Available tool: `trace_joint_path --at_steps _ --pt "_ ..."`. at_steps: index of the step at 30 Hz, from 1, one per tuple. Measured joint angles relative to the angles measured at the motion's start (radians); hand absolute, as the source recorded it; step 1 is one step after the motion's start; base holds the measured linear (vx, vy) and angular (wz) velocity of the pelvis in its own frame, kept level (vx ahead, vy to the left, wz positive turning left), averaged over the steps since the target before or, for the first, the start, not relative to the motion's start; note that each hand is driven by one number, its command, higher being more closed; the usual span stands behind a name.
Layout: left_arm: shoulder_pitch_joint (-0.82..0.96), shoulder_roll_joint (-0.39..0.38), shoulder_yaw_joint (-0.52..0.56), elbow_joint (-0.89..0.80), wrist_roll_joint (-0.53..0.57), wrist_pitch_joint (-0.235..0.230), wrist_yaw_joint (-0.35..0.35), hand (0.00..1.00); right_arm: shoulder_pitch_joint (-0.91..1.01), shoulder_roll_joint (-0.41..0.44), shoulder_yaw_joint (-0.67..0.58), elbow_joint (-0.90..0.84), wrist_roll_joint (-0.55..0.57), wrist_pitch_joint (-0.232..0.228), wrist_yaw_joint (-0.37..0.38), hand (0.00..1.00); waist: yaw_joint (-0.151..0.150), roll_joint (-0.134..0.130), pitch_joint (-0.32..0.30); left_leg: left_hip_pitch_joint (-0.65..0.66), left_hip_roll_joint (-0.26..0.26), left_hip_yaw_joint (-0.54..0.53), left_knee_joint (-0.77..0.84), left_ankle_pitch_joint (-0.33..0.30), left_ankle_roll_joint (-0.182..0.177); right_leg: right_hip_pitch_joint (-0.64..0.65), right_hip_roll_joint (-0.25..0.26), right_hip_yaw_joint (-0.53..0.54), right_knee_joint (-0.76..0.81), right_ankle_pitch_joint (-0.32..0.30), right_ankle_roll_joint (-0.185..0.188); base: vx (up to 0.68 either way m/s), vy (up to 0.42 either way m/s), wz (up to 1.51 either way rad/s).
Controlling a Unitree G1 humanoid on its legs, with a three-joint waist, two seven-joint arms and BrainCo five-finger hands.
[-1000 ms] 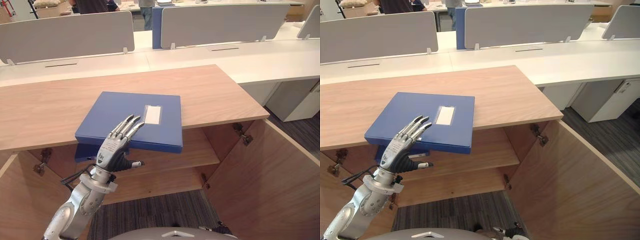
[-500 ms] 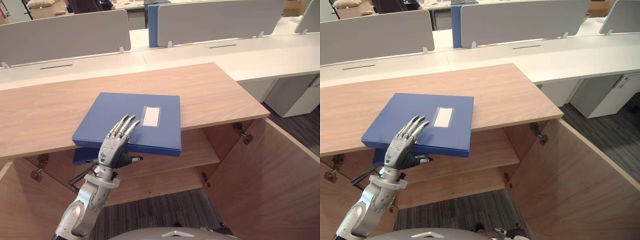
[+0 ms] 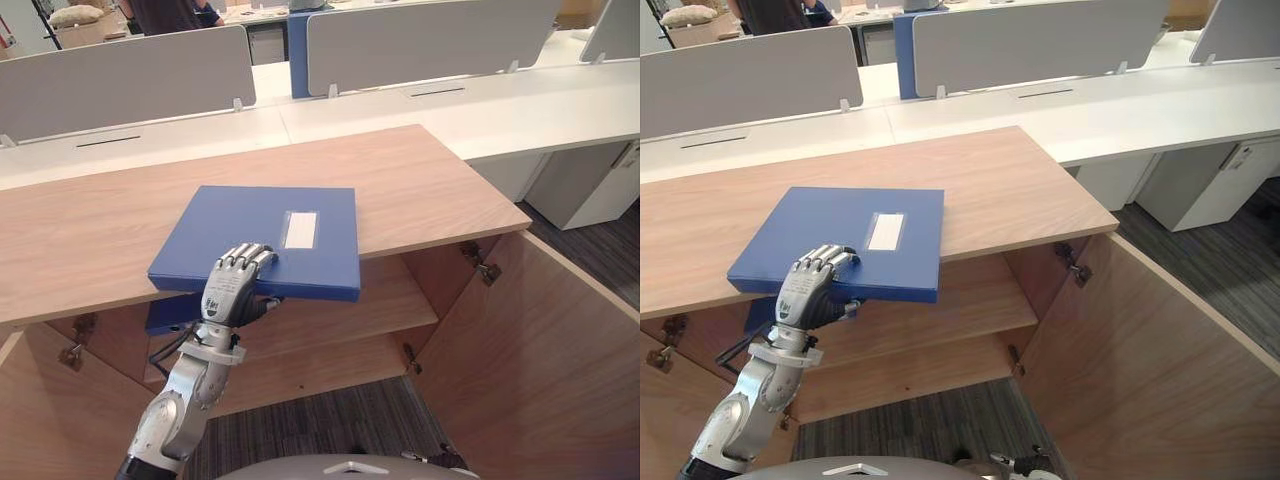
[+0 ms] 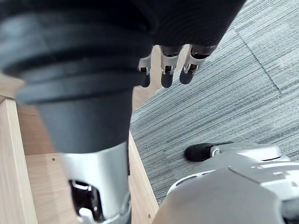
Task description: Walk over to the cabinet, pick up the folder, carry it to the office cabinet, place the folder inside the office cabinet, then close the office cabinet door
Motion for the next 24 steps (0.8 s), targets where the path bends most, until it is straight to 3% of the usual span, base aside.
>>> trace_joint_path --at_steps 16,21,24 --pt "-0.03 0.0 0.022 -0.003 0.014 -0.001 0.023 1.0 -0.002 0.002 -0.003 0.0 0.001 0.0 0.0 0.0 -0.006 -0.001 -0.002 0.013 0.011 0.014 -0.011 0.001 0.002 0.001 0.012 0.004 0.0 0.0 0.0 0.0 0.0 -0.01" --pt "-0.017 -0.009 0.048 -0.047 -0.051 -0.002 0.044 1.0 -0.002 0.002 -0.002 0.0 0.001 0.0 -0.003 0.0 -0.006 -0.002 -0.001 0.016 0.013 0.014 -0.011 0.001 0.002 0.004 0.013 0.004 0.0 0.0 -0.001 0.0 0.0 0.0" --pt "-0.003 -0.066 0.091 -0.115 -0.112 0.0 0.071 1.0 0.002 0.005 -0.001 0.001 0.0 -0.001 -0.012 0.0 0.005 -0.009 -0.003 0.002 0.014 0.014 0.005 0.0 0.004 -0.002 0.013 0.015 0.001 0.0 -0.001 0.0 0.0 0.0"
